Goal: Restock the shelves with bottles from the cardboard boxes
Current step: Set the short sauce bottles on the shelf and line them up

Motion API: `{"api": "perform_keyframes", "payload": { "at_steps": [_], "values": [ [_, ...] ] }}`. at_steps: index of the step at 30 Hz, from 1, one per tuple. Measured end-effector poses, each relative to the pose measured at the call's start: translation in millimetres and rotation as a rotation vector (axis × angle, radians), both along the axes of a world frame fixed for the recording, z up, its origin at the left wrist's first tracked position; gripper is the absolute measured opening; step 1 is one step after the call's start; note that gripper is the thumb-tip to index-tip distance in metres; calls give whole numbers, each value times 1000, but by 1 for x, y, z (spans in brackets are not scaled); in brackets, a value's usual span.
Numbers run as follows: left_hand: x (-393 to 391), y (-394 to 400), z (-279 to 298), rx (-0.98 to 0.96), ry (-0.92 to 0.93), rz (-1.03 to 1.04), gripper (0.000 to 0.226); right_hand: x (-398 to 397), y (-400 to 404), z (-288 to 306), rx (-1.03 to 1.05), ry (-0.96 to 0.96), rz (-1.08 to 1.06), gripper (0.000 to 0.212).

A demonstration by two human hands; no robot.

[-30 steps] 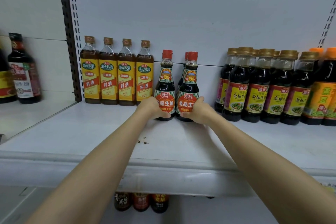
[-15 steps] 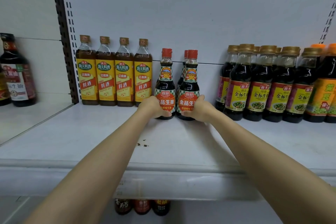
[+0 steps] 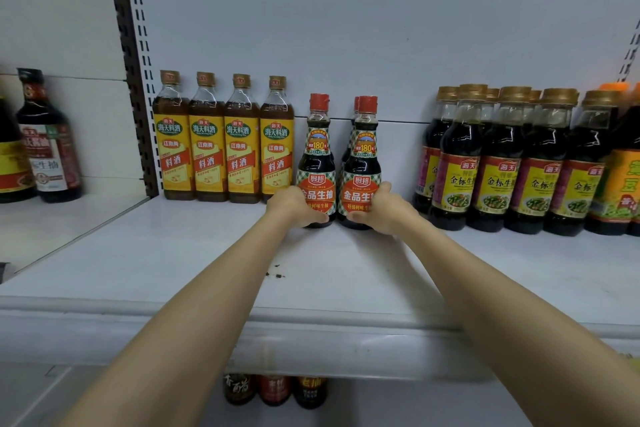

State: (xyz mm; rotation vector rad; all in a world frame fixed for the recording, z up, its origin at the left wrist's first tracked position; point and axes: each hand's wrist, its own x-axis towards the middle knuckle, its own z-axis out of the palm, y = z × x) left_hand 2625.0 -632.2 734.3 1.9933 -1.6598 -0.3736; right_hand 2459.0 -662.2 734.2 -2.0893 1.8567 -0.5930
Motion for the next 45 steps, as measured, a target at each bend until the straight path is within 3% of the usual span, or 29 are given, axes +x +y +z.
{"api": "perform_keyframes", "payload": {
  "at_steps": [8, 12, 22, 32, 38, 45],
  "values": [
    [-7, 27, 12, -9, 91, 8, 74, -9, 17, 6, 33, -12, 44, 92],
    [-16, 59, 16, -86, 33, 115, 75, -19, 41, 10, -38, -27, 109, 80],
    [-32, 175, 22, -18, -155, 310, 93, -18, 153, 22, -214, 123, 367, 86],
    [34, 356, -19, 32, -148, 678, 91, 62, 288, -10, -246, 138, 806, 75],
    [74, 491, -42, 240, -151, 925, 90, 138, 373, -30, -207, 141, 1084, 75],
    [113, 626, -75, 349, -55, 1138, 83, 227, 485, -76, -54, 219, 1384, 70]
  ]
}}
